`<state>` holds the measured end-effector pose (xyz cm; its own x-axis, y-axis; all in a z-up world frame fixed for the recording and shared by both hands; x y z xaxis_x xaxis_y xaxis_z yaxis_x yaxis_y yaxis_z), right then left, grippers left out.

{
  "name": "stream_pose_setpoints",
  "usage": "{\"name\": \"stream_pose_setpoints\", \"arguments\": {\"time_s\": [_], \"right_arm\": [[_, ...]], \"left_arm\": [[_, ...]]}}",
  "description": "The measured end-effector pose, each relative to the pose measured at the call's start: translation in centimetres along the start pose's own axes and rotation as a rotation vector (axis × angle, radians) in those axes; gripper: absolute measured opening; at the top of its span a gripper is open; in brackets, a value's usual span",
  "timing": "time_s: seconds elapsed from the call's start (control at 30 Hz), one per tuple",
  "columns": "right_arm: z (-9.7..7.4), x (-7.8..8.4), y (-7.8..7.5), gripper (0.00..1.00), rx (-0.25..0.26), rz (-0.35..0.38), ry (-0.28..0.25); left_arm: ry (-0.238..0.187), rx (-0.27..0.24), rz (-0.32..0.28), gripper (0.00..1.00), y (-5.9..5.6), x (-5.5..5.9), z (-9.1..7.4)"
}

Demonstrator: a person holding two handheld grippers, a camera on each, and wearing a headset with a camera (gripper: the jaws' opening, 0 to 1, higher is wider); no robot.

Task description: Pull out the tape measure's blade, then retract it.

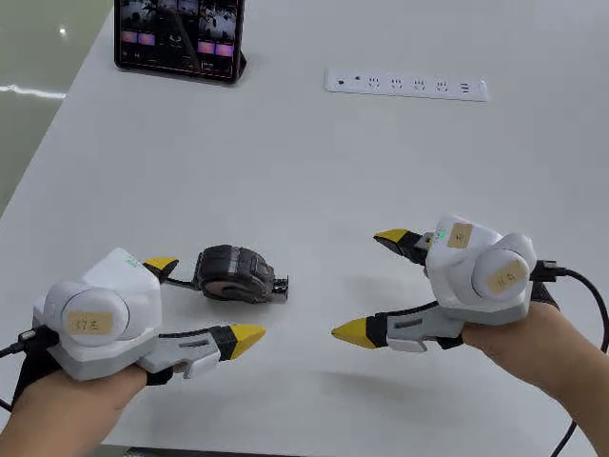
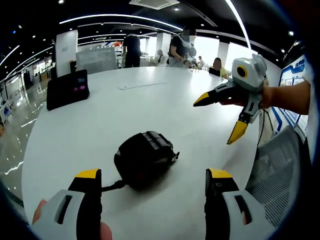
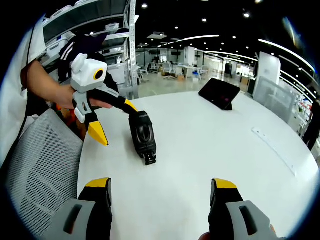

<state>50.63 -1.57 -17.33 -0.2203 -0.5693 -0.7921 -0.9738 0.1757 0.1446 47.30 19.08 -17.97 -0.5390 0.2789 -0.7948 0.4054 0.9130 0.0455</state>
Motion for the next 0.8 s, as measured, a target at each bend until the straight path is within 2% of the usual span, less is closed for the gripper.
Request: {"name": "stream_pose_setpoints", "arguments": {"time_s": [0.53, 0.8], "right_arm": [[-2.1, 1.1, 0.6, 0.88, 0.041, 0.018, -0.011], [-2.8, 1.6, 0.8, 0.92, 0.051, 0.029, -0.017]], "left_arm": [[-0.009, 0.032, 0.055, 0.92, 0.1, 0.2, -1.4], [-0.011, 0.033, 0.062, 0.98, 0.8, 0.4, -1.8]]}}
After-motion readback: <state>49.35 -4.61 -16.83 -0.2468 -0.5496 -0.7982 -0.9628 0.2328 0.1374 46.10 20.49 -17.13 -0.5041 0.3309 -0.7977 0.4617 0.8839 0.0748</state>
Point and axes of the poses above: the centre of the closed fingertips' face, and the gripper's own axes: z roughly forward along the fingers, y roughly to its left, x roughly out of its underside, the point moved 5 cm from there along -z, roughly backward along the fingers, and after that the axes turned 12 degrees about -x, right-handed, at the moved point
